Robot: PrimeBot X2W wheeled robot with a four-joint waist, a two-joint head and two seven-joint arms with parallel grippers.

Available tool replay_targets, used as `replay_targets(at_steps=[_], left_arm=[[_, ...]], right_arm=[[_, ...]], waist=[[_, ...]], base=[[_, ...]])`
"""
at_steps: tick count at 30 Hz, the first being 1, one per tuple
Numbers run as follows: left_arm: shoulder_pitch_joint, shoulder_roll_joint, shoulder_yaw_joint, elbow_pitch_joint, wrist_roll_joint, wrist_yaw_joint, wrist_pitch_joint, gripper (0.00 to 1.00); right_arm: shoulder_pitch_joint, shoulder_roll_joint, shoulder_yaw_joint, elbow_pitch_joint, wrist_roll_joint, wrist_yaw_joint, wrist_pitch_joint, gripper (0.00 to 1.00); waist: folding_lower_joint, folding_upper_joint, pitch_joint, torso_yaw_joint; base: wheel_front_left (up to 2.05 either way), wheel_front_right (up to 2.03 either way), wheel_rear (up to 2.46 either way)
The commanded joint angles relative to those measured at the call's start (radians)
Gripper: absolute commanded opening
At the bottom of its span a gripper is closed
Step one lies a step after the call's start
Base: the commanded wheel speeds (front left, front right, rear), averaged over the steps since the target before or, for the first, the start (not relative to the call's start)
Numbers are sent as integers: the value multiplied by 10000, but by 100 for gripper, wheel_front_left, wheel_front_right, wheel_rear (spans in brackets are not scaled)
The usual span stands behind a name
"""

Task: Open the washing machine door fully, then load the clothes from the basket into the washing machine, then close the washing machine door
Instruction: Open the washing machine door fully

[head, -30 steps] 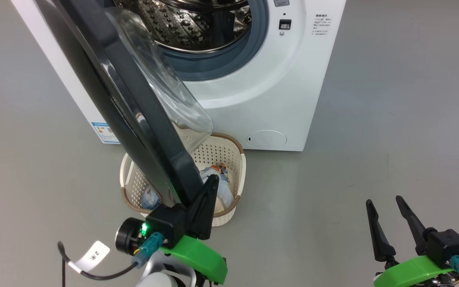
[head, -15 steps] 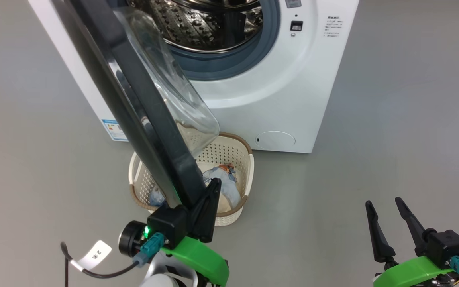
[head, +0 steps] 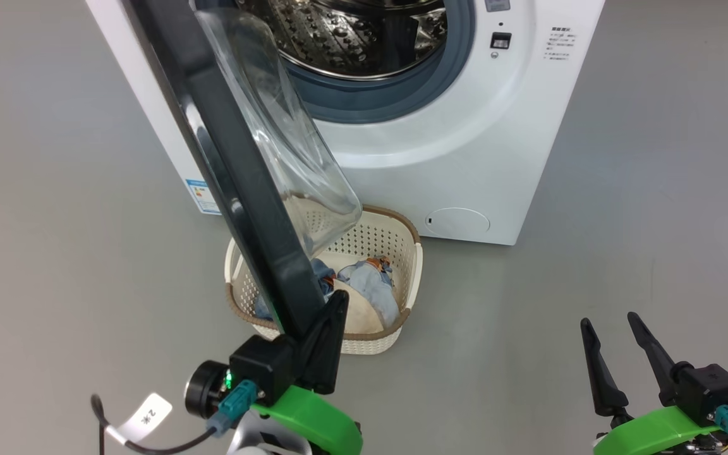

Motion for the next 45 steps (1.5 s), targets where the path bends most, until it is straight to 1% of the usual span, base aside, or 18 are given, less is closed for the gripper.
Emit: replay_targets(at_steps=[1, 4, 12, 20, 26, 36, 45], left_arm=[[-12, 359, 539, -320, -53, 282, 12, 0], [53, 396, 518, -557, -17, 386, 90, 0], [146, 365, 142, -1062, 24, 385, 346, 0], [247, 391, 133, -1015, -97, 429, 425, 0], [287, 448, 285, -857, -168, 555, 352, 0], [411, 466, 167, -1089, -187, 654, 400, 0], [632, 664, 335, -1087, -295, 823, 415, 0]], right_arm=[[-131, -143, 278, -222, 149, 16, -120, 100], [-119, -134, 265, -203, 182, 16, -120, 100], [-164, -126, 331, -150, 175, 16, -120, 100], [-220, -143, 322, -151, 213, 16, -120, 100], [-214, -134, 285, -161, 247, 16, -120, 100], [-117, -135, 319, -176, 255, 16, -120, 100], [-81, -101, 391, -125, 278, 16, -120, 100]], waist=[[0, 0, 14, 76], [0, 0, 45, 161], [0, 0, 38, 228], [0, 0, 80, 202], [0, 0, 52, 237], [0, 0, -53, 554], [0, 0, -147, 755]], base=[[0, 0, 0], [0, 0, 0], [0, 0, 0], [0, 0, 0], [0, 0, 0], [0, 0, 0], [0, 0, 0]])
